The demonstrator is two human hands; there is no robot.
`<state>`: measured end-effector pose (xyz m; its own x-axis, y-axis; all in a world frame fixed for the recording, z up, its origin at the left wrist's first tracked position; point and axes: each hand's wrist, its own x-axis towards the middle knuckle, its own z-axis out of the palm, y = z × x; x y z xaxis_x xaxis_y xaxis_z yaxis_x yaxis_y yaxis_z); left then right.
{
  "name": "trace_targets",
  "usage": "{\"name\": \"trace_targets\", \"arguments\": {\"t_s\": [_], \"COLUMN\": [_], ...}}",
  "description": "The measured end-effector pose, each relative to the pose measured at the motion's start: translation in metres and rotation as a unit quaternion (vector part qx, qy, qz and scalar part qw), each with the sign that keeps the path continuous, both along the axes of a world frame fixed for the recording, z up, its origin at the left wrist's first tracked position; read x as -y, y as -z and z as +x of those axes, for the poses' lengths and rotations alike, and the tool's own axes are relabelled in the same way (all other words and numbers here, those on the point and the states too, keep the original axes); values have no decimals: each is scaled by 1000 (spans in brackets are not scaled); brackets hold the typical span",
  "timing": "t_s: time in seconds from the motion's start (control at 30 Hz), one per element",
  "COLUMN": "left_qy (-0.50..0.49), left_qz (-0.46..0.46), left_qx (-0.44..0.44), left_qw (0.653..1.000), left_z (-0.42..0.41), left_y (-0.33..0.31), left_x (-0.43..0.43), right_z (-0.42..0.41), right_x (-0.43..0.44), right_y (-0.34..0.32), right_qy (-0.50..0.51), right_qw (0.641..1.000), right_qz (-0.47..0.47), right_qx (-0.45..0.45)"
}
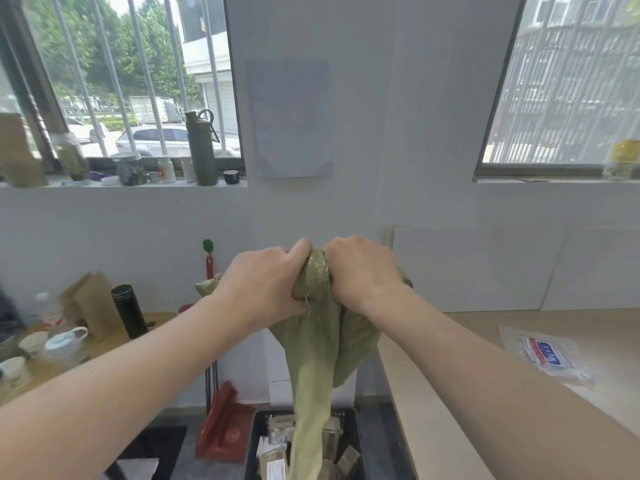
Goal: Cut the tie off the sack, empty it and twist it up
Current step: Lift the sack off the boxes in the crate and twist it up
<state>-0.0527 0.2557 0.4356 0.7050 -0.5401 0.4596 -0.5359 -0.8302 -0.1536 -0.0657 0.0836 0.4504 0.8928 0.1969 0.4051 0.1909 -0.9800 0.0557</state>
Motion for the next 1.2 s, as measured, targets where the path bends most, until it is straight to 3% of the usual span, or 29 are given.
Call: {"name": "trace_targets", "arguments": {"t_s": [0.17, 0.3, 0.47, 0.6, 0.73, 0.83, 0.93, 1.03, 1.1, 1.2], "left_qy": [-3, -6, -26, -6, 22, 41, 59, 25, 2, -45], "left_qz": [-9, -70, -223, -304, -281, -229, -160, -52, -3, -8], "left_qx": [26, -18, -157, -297, -445, -476, -415, -200, -84, -27], "left_qw": [1000, 997, 962, 905, 850, 848, 894, 978, 996, 999], "left_z": [5, 6, 14, 16, 11, 11, 8, 6, 5, 8], "left_y": [3, -5, -22, -33, -42, -41, -36, -29, -19, -9], "left_x": [-7, -5, -5, 3, 3, -1, -2, 1, 7, 14], "right_z": [-4, -11, -14, -8, -7, -8, -7, -4, -3, -3], "right_x": [-3, -1, 1, 5, 7, 6, 6, 6, 5, 0], "right_y": [-3, -8, -7, -7, -8, -5, -4, -4, -6, -9], "right_qy": [-12, -51, -34, -29, -28, -35, -26, -23, -14, 8], "right_qw": [998, 999, 988, 974, 971, 978, 985, 992, 996, 999], "right_qz": [35, 3, -118, -137, -131, -132, -115, -77, -41, -7], "right_qx": [-56, -19, 96, 177, 200, 160, 122, 93, 78, 31]}}
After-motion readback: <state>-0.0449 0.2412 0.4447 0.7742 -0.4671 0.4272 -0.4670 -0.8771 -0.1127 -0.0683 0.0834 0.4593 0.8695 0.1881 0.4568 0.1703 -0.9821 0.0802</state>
